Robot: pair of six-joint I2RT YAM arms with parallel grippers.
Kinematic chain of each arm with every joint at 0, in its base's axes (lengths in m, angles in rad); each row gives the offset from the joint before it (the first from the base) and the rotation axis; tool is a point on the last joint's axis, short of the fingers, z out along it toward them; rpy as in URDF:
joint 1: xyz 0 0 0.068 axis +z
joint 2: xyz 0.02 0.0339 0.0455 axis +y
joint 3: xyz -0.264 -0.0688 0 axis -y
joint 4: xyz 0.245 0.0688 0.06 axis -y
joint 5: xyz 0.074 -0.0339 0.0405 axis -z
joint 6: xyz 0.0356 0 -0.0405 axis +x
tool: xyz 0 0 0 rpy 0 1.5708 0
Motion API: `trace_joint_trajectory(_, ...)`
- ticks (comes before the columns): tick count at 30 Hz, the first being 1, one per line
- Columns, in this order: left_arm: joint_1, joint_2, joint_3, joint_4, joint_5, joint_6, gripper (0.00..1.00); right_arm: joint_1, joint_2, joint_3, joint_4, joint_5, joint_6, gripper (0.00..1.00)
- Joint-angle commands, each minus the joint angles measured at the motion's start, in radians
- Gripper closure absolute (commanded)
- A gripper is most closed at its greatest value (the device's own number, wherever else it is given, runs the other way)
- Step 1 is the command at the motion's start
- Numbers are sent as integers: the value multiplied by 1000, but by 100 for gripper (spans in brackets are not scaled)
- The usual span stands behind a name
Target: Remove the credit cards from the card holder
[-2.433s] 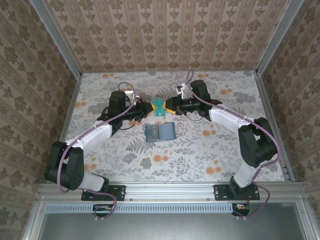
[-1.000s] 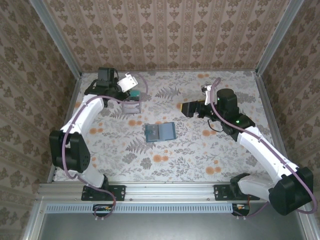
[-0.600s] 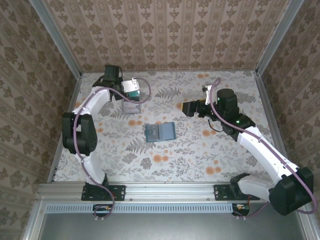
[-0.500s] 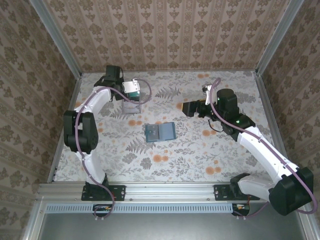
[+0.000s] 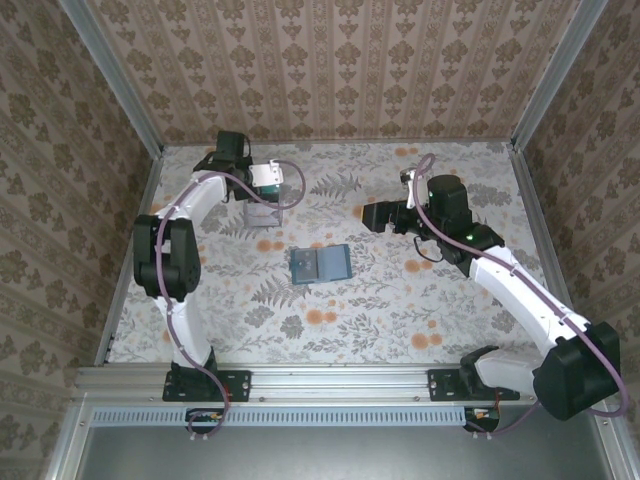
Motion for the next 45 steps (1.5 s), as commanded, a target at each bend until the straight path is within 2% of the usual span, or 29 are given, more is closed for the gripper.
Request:
trace_joint_trajectory(1,-5,-4,-16,-11,54,24,100,-5,9,32,-4,15,16,0)
trace_joint_trajectory(20,-21,-6,-62,15,26,11,100,-5,15,25,-6,5,39,0)
trace_joint_trajectory(25,-21,2,-57,44,7,-13,93,-4,6,21,-8,5,39,0)
trace_joint_trajectory(27,-20,6,-51,53,0,-16,82,-4,4,20,-8,6,40,0)
trace_joint_trajectory(29,-20,10,-44,62,-6,-25,79,-4,2,20,-7,6,39,0)
trace_joint_trajectory(33,-20,13,-34,59,-4,-34,83,-5,0,21,-9,6,42,0)
trace_joint_trajectory(34,-20,12,-36,64,-5,-40,80,-5,0,21,-9,3,42,0)
trace_joint_trajectory(36,-20,13,-39,81,-16,-47,61,-5,0,19,-7,3,47,0)
trace_joint_trajectory(40,-18,9,-41,109,-16,-90,60,-5,1,19,-7,3,48,0)
trace_joint_trajectory(45,-15,-37,-31,147,29,-260,57,-6,3,26,-23,43,98,0)
